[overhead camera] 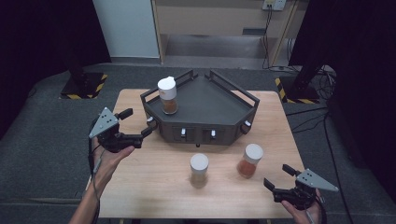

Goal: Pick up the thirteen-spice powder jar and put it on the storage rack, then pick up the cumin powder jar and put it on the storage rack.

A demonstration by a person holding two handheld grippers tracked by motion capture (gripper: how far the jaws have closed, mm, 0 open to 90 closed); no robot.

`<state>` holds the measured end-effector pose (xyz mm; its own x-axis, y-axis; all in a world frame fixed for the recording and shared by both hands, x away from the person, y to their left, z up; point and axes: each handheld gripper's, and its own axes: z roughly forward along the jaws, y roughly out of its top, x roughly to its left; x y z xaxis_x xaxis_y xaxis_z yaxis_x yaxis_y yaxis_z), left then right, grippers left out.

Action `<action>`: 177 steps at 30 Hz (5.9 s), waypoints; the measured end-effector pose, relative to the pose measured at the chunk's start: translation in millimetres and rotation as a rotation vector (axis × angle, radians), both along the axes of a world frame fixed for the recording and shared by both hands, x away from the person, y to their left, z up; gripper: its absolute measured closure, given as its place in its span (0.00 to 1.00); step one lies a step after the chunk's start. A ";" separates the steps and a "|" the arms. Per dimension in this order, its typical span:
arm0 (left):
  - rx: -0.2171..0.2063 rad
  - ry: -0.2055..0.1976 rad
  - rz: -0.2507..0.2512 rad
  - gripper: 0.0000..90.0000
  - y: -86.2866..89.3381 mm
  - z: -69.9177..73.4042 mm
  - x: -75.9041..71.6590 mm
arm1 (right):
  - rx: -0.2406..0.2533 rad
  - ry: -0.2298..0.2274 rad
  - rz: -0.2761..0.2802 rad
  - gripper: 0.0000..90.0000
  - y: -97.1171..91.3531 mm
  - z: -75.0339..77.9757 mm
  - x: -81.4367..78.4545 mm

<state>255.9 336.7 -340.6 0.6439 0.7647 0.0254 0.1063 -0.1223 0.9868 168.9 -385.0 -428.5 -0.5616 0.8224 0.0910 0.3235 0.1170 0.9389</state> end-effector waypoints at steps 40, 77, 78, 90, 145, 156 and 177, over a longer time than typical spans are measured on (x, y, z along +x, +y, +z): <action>0.007 0.087 -0.029 0.06 27.9 -95.4 -46.8 | -0.035 -0.003 0.025 0.05 3.5 1.9 1.5; -0.033 0.115 -0.050 0.05 46.4 -122.9 -46.4 | -0.033 -0.009 0.032 0.05 3.3 1.5 1.6; -0.030 0.116 -0.050 0.05 46.2 -122.5 -46.4 | -0.033 -0.009 0.032 0.05 3.3 1.5 1.6; -0.019 0.115 -0.044 0.04 44.1 -121.4 -47.3 | -0.032 -0.010 0.027 0.04 4.3 1.6 0.9; 0.006 0.154 -0.040 0.02 40.0 -118.7 -44.5 | -0.042 0.013 0.318 0.04 77.8 61.7 59.9; 0.005 0.157 -0.042 0.02 40.5 -118.8 -44.1 | -0.049 0.034 0.405 0.04 113.4 63.2 83.5; 0.008 0.159 -0.048 0.02 40.5 -119.0 -43.2 | -0.035 0.089 0.461 0.05 155.0 34.0 111.4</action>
